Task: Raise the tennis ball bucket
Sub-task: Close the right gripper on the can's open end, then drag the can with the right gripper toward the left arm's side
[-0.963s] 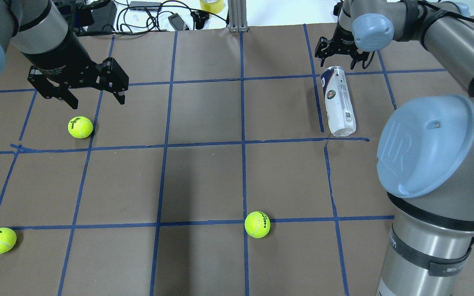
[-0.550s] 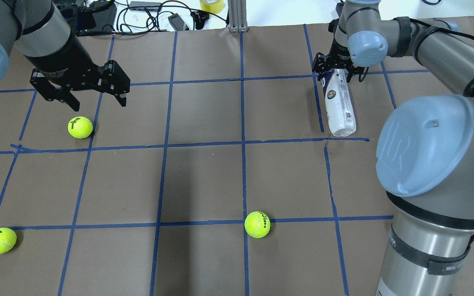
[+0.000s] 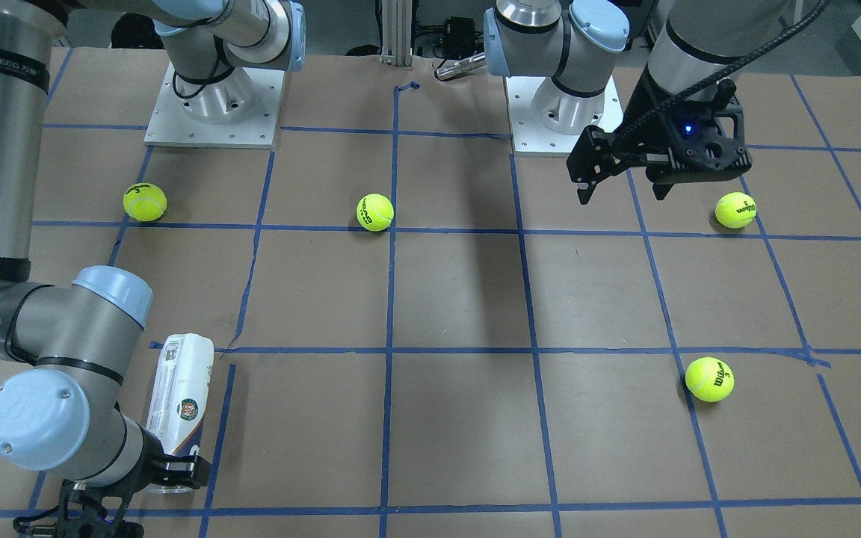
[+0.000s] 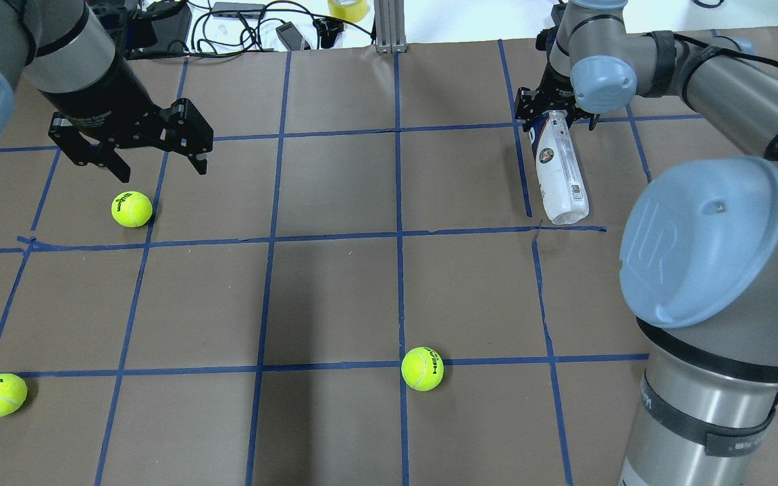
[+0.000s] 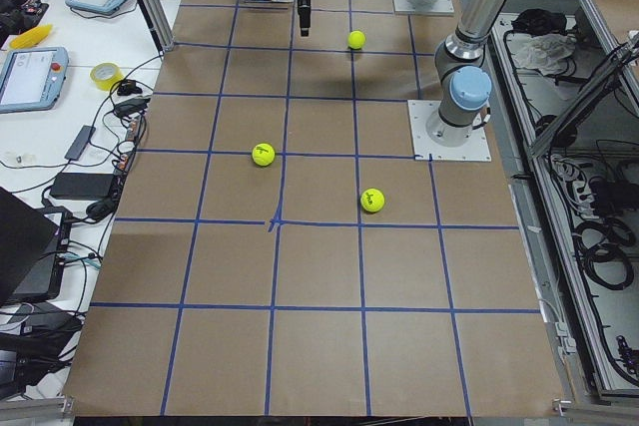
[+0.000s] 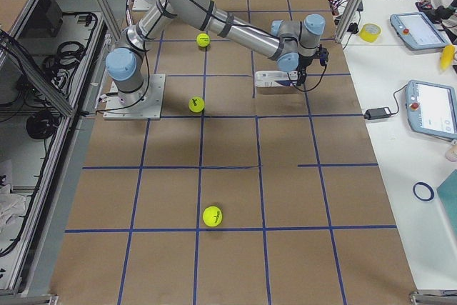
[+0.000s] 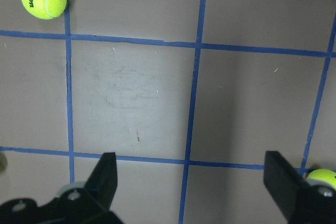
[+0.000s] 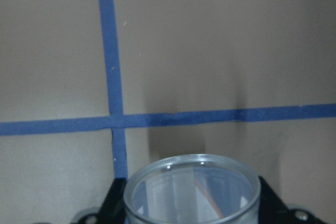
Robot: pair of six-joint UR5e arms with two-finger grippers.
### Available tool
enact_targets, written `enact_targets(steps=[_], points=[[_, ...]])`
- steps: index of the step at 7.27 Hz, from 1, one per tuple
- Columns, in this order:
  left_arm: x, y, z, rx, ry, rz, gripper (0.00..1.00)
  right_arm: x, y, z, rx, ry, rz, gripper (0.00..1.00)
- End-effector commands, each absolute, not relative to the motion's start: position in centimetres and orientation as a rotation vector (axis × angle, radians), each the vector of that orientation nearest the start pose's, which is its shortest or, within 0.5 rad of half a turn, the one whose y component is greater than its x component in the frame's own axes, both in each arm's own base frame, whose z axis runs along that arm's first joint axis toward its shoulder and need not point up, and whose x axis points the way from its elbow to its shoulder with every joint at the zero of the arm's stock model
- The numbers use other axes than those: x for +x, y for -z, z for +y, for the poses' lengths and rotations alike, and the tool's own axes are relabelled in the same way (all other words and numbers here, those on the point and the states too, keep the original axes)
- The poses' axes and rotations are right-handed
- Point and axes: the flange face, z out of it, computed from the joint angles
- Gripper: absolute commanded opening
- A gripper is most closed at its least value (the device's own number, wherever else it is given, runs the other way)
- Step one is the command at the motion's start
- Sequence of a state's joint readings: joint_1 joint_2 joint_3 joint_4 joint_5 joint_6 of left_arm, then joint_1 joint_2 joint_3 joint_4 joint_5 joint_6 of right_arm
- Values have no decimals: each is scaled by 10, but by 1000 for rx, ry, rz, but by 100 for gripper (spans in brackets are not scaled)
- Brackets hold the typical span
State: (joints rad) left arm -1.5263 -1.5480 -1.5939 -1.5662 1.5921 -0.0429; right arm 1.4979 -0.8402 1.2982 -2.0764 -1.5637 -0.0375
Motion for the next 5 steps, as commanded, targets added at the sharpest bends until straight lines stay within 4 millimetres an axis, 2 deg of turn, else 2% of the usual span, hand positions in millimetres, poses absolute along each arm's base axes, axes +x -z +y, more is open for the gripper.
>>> enact_targets(steps=[1, 2, 3, 4, 5], points=[[-110, -488, -488, -136, 7, 3117, 100, 109, -260, -729, -42, 161, 3119, 54], [-110, -488, -488, -136, 7, 3117, 100, 159, -276, -717, -169, 199, 3094, 51], [-109, -488, -488, -139, 5, 3117, 100, 220, -280, -704, -501, 271, 3057, 47], [-110, -488, -488, -134, 7, 3117, 100, 267, -301, -686, -805, 347, 2989, 41], [-109, -488, -488, -136, 7, 3117, 100, 300, -307, -671, -1065, 368, 2896, 37]])
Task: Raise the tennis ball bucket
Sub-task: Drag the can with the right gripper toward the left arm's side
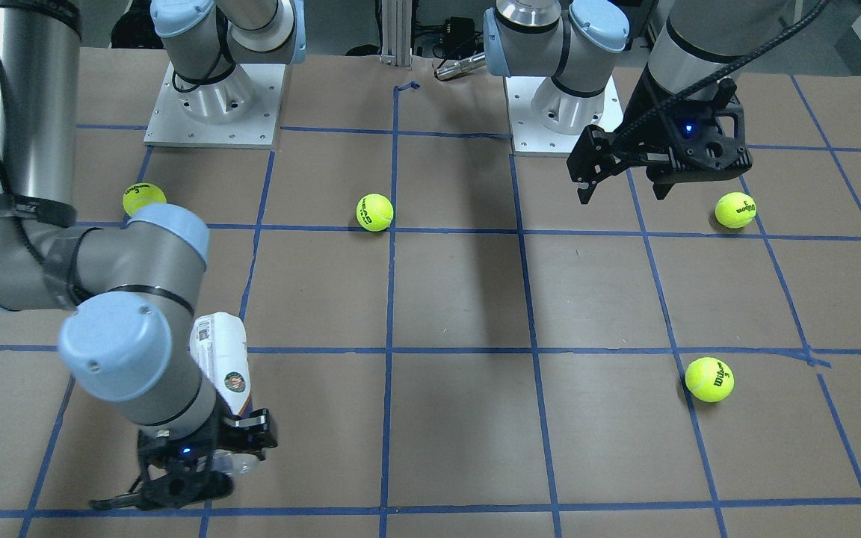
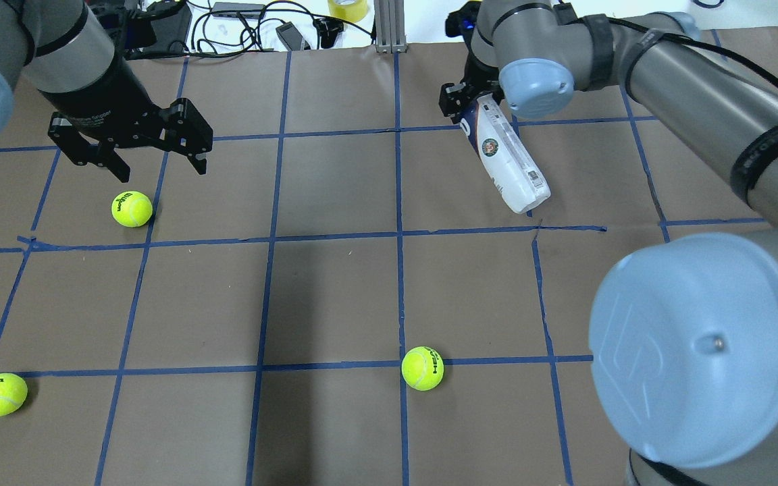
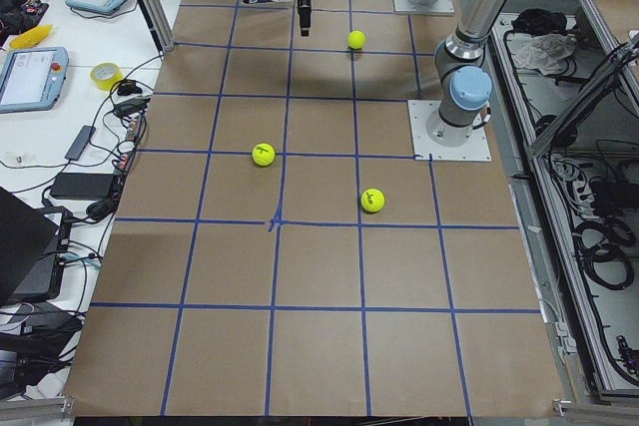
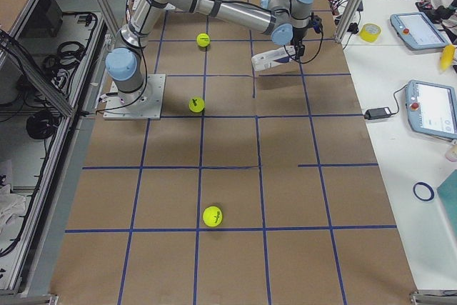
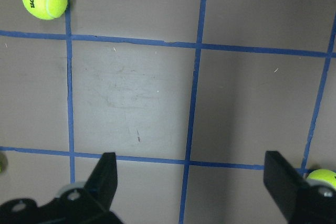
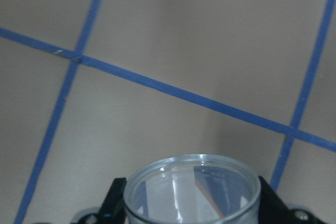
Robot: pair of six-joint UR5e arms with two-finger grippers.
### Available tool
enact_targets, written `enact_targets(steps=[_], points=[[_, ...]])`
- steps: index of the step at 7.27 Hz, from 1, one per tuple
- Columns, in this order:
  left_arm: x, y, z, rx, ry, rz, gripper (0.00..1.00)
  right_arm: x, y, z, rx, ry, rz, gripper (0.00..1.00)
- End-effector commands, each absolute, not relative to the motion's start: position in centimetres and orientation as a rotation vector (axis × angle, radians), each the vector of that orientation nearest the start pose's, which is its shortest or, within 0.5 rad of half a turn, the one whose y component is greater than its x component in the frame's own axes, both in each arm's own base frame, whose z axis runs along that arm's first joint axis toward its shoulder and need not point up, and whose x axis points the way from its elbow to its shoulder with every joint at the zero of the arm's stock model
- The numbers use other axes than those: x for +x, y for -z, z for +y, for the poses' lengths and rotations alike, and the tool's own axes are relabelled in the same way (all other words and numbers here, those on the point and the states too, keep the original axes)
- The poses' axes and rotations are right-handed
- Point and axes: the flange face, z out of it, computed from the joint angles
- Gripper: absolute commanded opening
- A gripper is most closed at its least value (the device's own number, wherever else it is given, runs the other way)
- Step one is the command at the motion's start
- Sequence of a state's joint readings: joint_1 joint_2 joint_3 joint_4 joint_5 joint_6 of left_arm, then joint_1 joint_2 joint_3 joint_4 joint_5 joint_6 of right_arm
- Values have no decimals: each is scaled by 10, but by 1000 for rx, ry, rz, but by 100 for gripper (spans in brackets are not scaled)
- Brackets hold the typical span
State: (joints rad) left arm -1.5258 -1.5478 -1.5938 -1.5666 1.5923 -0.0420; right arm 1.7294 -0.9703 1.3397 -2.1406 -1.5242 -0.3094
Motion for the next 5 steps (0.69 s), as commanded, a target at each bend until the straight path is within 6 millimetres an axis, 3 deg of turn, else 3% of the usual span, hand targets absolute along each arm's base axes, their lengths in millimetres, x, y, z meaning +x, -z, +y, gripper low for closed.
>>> enact_targets(steps=[1, 3, 5], points=[[-107, -496, -489, -129, 9, 3114, 100, 337, -307, -656, -1362, 396, 2755, 37], [-79, -498, -492, -219, -16, 3110, 100, 409, -294, -616, -1752, 373, 2527, 37], [-30, -500, -499, -284, 6, 3124, 100, 460, -267, -587, -1870, 333, 2365, 36]])
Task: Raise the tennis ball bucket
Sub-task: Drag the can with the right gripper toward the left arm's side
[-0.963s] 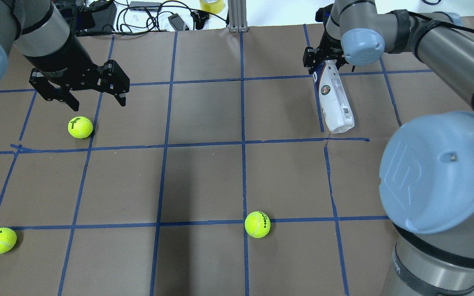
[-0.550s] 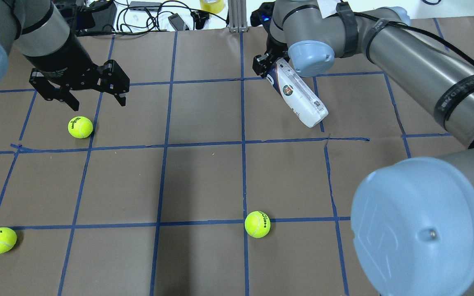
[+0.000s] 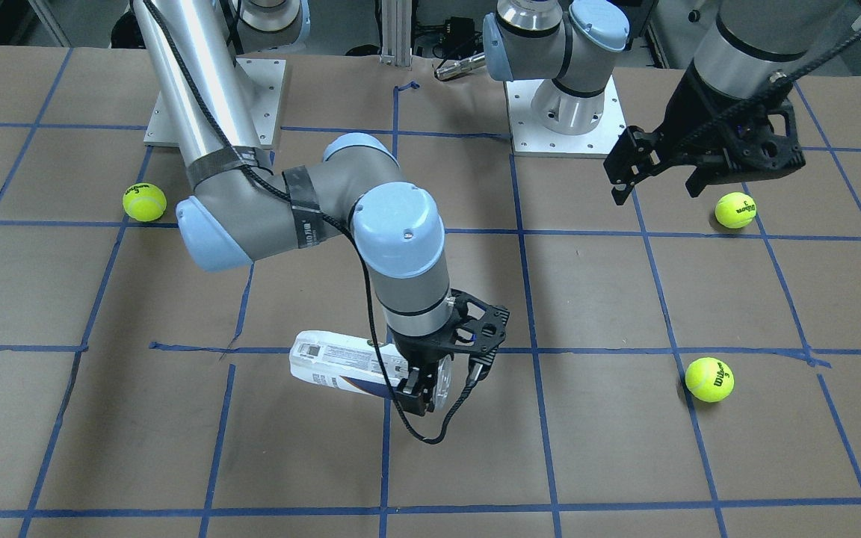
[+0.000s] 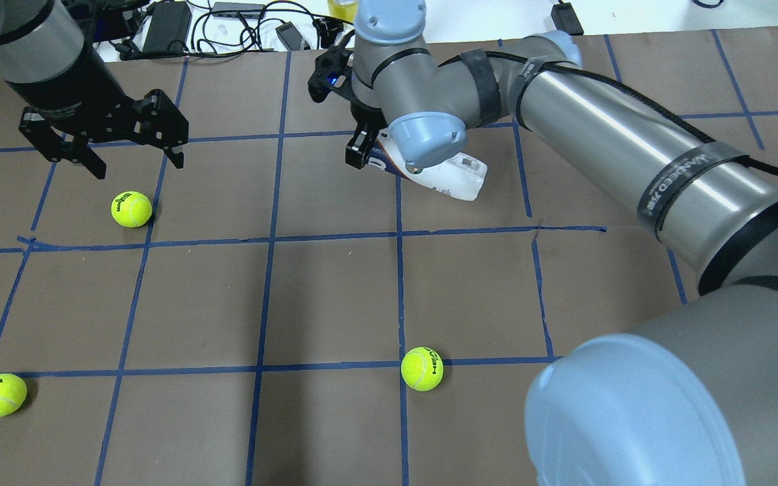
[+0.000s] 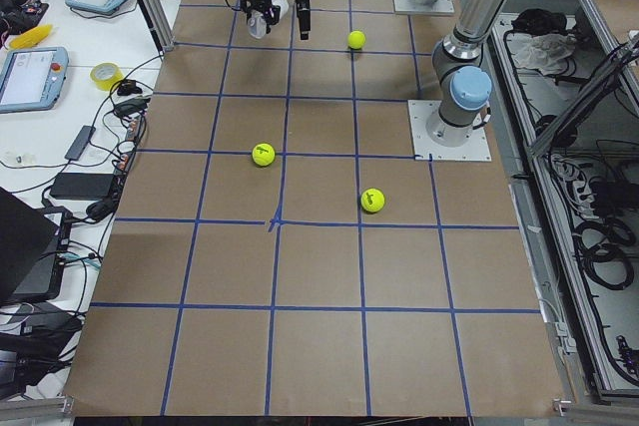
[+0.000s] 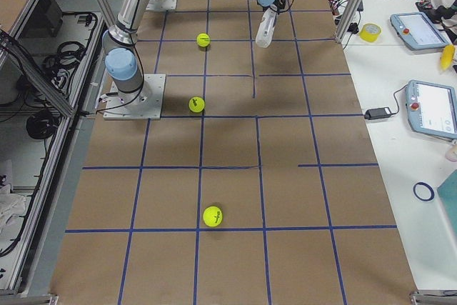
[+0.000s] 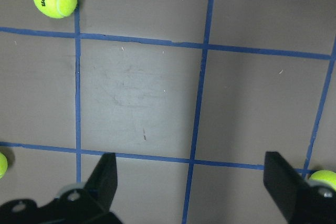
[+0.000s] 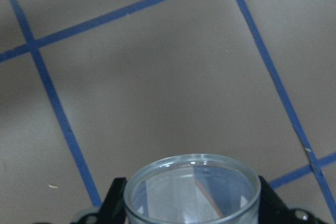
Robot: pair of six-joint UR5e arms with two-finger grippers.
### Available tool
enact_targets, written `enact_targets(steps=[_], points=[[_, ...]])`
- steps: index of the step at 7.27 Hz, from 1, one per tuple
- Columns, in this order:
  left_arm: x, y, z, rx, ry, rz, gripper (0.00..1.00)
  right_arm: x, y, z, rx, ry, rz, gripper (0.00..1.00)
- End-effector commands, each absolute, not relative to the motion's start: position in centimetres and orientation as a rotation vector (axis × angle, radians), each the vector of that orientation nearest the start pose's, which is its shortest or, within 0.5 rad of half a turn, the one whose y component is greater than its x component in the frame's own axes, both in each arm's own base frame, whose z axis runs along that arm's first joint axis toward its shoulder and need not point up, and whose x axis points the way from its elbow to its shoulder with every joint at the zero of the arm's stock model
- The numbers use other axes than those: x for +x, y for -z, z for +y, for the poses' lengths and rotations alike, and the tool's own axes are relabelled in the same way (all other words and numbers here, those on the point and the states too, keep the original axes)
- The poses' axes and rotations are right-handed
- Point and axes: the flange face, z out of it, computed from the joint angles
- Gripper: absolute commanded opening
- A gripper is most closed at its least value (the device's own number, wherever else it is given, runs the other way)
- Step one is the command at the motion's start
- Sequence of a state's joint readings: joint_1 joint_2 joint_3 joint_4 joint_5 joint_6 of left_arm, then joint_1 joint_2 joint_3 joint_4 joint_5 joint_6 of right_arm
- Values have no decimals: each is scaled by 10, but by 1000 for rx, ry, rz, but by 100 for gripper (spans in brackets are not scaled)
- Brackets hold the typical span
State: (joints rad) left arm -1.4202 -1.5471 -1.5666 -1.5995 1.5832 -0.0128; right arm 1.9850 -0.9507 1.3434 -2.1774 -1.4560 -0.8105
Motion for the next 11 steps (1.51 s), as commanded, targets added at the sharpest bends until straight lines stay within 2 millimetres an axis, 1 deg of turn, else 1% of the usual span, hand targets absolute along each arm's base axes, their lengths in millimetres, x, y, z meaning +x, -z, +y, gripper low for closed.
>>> enact_targets(steps=[1, 2, 3, 4, 5, 6, 7, 8, 9, 10, 11], points=[[-27, -500, -498, -283, 5, 3119, 100, 487, -266, -567, -1923, 353, 2326, 38], [-27, -500, -496, -278, 6, 3121, 100, 492, -266, -566, -1934, 406, 2319, 43], [-27, -500, -496, -278, 5, 3117, 100, 490, -263, -567, -1952, 395, 2338, 41], [-29, -502, -494, -247, 3, 3112, 100, 486, -248, -571, -2019, 378, 2353, 44], [-29, -498, -492, -175, -7, 3106, 100, 484, -246, -574, -2043, 390, 2383, 44], [-29, -499, -492, -169, -5, 3106, 100, 480, -242, -574, -2067, 365, 2405, 44], [-29, -499, -492, -169, -5, 3106, 100, 480, -234, -567, -2077, 346, 2398, 47], [-27, -499, -492, -172, -3, 3105, 100, 483, -233, -561, -2111, 362, 2358, 51], [-28, -502, -493, -169, 5, 3099, 100, 484, -230, -562, -2099, 392, 2356, 60], [-25, -501, -493, -179, -2, 3099, 100, 489, -231, -560, -2081, 408, 2312, 90], [-27, -500, -492, -174, -2, 3100, 100, 490, -224, -560, -2064, 400, 2283, 100]])
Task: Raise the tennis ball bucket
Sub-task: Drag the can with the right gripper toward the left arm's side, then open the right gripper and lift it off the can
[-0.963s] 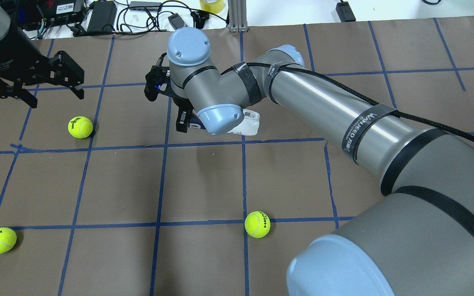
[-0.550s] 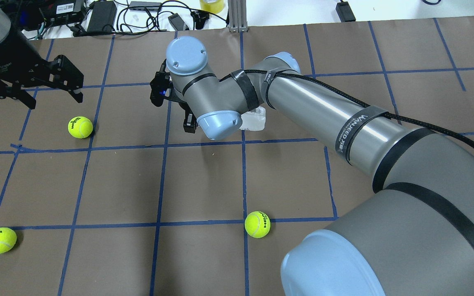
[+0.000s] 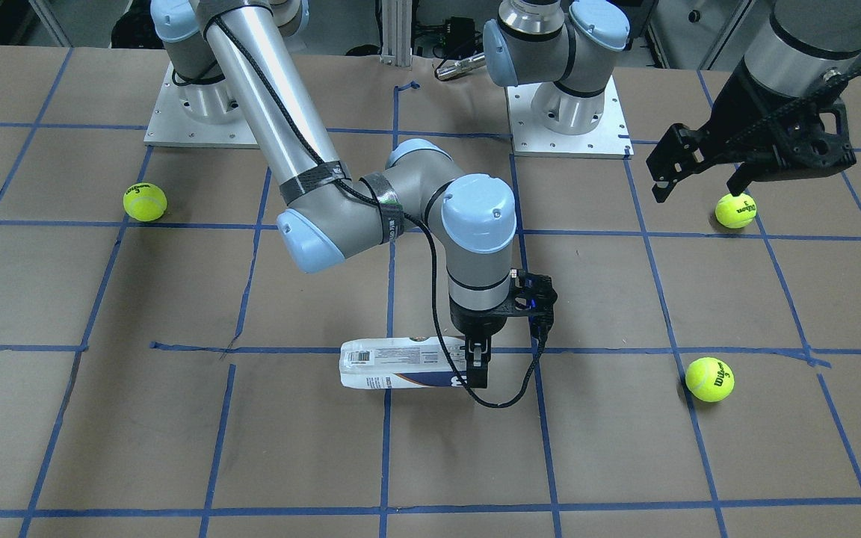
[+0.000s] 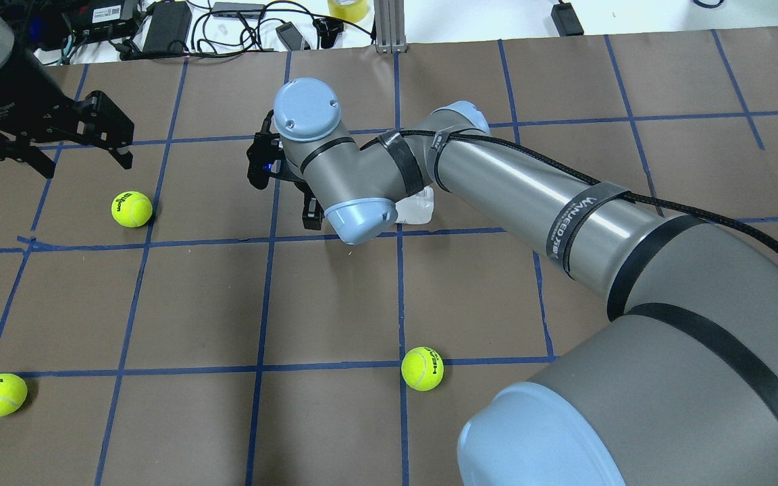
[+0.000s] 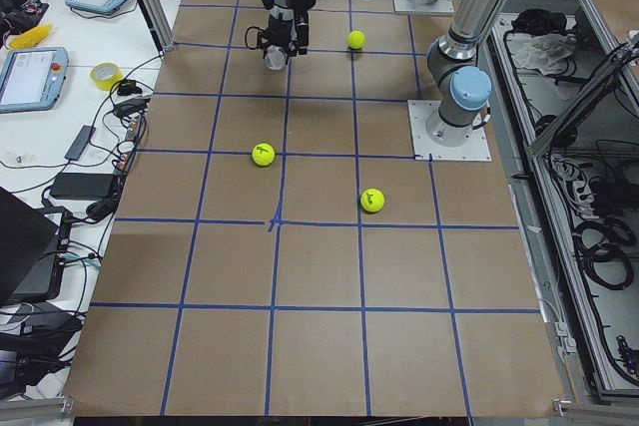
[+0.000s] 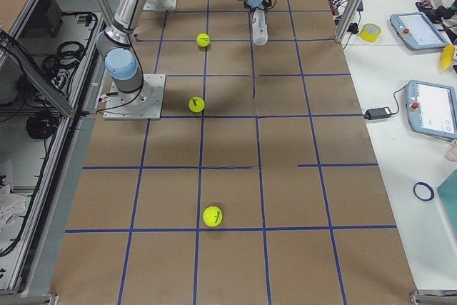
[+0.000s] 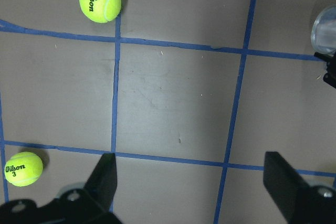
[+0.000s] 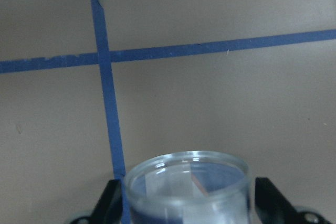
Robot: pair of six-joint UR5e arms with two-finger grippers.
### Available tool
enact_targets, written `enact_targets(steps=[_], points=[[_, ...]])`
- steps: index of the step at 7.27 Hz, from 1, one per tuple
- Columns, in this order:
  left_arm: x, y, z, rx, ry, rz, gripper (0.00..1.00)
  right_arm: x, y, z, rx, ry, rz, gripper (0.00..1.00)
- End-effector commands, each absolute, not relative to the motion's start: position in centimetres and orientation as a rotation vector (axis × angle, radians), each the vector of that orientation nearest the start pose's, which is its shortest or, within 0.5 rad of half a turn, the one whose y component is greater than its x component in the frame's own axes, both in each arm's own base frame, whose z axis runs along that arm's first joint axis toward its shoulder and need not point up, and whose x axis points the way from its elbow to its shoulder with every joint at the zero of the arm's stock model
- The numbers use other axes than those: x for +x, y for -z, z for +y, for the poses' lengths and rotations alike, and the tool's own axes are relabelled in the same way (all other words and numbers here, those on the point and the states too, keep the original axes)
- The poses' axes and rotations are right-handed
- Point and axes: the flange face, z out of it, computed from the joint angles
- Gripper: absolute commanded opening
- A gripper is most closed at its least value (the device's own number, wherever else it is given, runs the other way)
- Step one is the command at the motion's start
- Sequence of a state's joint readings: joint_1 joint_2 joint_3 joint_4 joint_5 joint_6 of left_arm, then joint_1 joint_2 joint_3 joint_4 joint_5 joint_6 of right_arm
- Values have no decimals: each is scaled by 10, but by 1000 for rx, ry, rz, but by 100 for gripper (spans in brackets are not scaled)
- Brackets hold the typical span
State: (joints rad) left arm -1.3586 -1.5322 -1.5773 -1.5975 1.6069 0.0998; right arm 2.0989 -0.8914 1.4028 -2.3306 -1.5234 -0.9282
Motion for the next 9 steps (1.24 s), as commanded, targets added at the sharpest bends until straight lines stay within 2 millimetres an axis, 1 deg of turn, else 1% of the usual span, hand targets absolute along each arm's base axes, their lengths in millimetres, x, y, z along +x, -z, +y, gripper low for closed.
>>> enact_targets(steps=[1, 2, 3, 4, 5, 6, 7, 8, 9], points=[[-27, -499, -492, -174, -4, 3101, 100, 490, -230, -561, -2062, 416, 2284, 100], [-26, -501, -494, -179, 3, 3110, 100, 489, -241, -566, -2045, 441, 2302, 100], [-20, -500, -497, -196, -2, 3117, 100, 471, -270, -575, -2011, 466, 2333, 100], [-22, -496, -497, -195, -8, 3133, 100, 440, -311, -575, -1914, 396, 2411, 100], [-22, -493, -500, -209, 8, 3197, 100, 385, -347, -593, -1680, 358, 2551, 100], [-21, -480, -510, -263, -7, 3245, 100, 336, -378, -599, -1562, 309, 2598, 100], [-25, -461, -523, -271, 0, 3310, 100, 297, -417, -585, -1450, 234, 2664, 100], [-34, -437, -540, -277, 98, 3429, 100, 253, -445, -576, -1251, 162, 2751, 100], [-40, -398, -557, -279, 163, 3530, 100, 221, -469, -562, -1113, 126, 2803, 100]])
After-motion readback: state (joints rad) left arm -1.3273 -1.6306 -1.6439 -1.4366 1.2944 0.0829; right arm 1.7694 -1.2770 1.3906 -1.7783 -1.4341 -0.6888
